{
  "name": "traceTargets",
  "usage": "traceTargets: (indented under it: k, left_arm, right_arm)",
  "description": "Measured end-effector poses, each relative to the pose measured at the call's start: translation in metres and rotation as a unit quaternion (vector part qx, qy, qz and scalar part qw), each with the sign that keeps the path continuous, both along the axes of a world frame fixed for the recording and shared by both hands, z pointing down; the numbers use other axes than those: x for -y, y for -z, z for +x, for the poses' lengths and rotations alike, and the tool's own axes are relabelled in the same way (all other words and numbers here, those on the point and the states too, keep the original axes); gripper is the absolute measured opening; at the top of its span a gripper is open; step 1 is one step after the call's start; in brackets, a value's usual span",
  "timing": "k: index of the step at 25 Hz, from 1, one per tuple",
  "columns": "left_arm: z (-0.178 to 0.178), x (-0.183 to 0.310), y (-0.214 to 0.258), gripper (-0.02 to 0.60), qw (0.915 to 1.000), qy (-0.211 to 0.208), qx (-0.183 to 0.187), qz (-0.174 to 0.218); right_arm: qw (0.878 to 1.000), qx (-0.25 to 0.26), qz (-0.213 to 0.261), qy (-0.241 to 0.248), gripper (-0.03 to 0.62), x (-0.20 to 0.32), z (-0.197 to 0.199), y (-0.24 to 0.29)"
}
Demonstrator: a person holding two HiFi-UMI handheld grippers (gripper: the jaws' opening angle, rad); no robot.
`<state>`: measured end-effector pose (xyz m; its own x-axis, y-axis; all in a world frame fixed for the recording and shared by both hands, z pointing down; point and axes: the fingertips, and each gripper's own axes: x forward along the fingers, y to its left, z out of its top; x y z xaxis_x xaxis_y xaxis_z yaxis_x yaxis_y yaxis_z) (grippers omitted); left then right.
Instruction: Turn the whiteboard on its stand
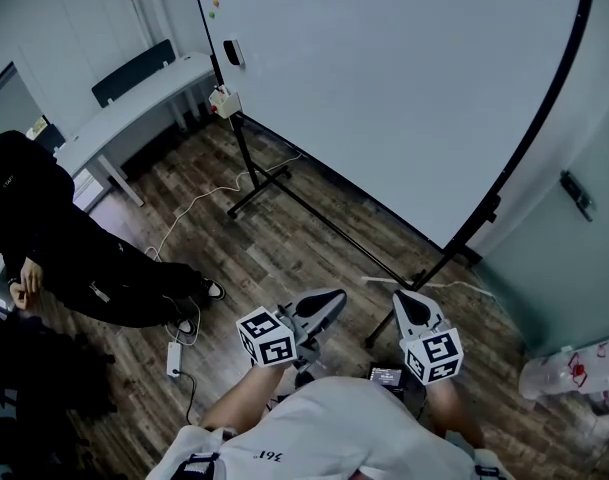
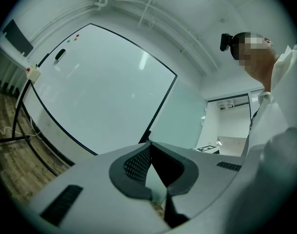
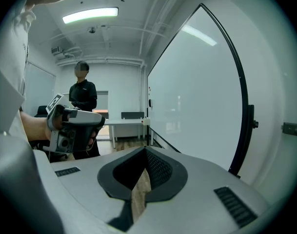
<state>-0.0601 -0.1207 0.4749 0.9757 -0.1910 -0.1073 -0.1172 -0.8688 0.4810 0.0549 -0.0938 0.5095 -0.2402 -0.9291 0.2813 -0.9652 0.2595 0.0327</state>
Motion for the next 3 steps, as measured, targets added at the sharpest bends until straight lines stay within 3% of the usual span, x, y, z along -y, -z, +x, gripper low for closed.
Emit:
traceTargets:
  k: [3]
  left_arm:
    - [0.0015,-0.0008,-0.0016,0.008,1.0000,-0.001,0.000,0.003]
  right_arm:
    - [1.000,-0.004,0.000,-0.001,0.025,-0.0019,0.0021,-0.0023]
